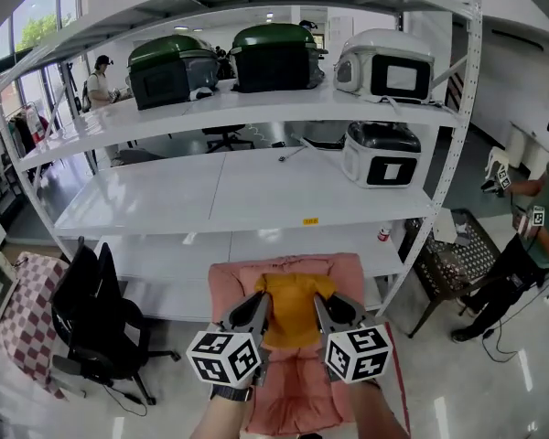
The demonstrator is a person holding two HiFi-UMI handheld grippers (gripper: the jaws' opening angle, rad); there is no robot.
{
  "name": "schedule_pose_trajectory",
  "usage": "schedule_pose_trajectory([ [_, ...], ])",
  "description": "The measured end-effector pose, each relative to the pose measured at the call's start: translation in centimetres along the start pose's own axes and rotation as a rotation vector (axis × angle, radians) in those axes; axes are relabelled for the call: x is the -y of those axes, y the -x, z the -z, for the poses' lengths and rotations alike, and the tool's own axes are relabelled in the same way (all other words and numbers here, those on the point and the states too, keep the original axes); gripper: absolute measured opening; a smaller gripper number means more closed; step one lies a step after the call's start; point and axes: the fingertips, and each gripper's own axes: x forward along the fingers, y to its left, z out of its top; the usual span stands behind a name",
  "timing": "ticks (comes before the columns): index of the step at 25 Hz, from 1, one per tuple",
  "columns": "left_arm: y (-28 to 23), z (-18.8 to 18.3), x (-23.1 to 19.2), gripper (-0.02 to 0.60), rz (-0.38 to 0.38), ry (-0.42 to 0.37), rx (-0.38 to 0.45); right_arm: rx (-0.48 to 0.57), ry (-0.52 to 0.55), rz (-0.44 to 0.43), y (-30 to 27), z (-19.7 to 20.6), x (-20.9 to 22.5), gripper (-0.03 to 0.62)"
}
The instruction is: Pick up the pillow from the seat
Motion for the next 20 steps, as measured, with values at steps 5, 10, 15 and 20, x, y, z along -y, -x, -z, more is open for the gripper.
schedule_pose_trajectory([
  [5,1.5,-2.5,1.2,0.023,0.011,-0.025,0.039,0.039,0.02,-0.004,1.2,-2.5,-1.3,0.043],
  [10,3.0,-4.8,2.5,0.021,0.028,-0.043,0.082,0.081,0.044,-0.006,2.4,-4.8,-2.4,0.044],
  [15,4.7,-6.0,2.9,0.021,0.028,-0.05,0.101,0.092,0.073,-0.01,3.1,-5.9,-3.7,0.043],
  [20,5.5,-6.2,2.8,0.02,0.017,-0.051,0.107,0.085,0.09,-0.019,3.2,-6.0,-4.5,0.043],
])
